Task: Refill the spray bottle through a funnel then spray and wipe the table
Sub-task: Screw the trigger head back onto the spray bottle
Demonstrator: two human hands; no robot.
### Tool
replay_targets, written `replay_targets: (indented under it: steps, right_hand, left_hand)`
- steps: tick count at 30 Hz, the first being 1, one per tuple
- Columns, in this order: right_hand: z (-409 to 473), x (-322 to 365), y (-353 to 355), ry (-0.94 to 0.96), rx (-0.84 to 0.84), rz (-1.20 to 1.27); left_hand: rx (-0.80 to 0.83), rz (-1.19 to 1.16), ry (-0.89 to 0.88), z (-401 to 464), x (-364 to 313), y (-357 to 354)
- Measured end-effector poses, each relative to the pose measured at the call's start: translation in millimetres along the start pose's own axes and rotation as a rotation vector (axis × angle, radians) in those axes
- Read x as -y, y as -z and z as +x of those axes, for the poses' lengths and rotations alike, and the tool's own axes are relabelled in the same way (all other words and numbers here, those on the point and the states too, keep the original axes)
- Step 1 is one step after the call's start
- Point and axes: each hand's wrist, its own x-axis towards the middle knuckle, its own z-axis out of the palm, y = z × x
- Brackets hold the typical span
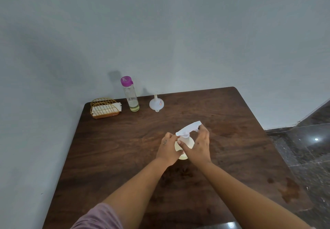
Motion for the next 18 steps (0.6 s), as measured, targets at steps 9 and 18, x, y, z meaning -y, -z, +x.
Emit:
replay_targets:
  steps: [9, 18]
  right_hand:
    - [11.6, 4.2, -14.1, -0.081, 0.127, 0.063]
    - [18.5, 14.4, -2.1, 0.010, 0.124, 0.051]
  left_hand:
    - [0.141, -0.034, 0.017, 3.4, 16.1, 5.8]
    - [0.287, -0.318, 0.162, -20.5, 3.7, -13.0]
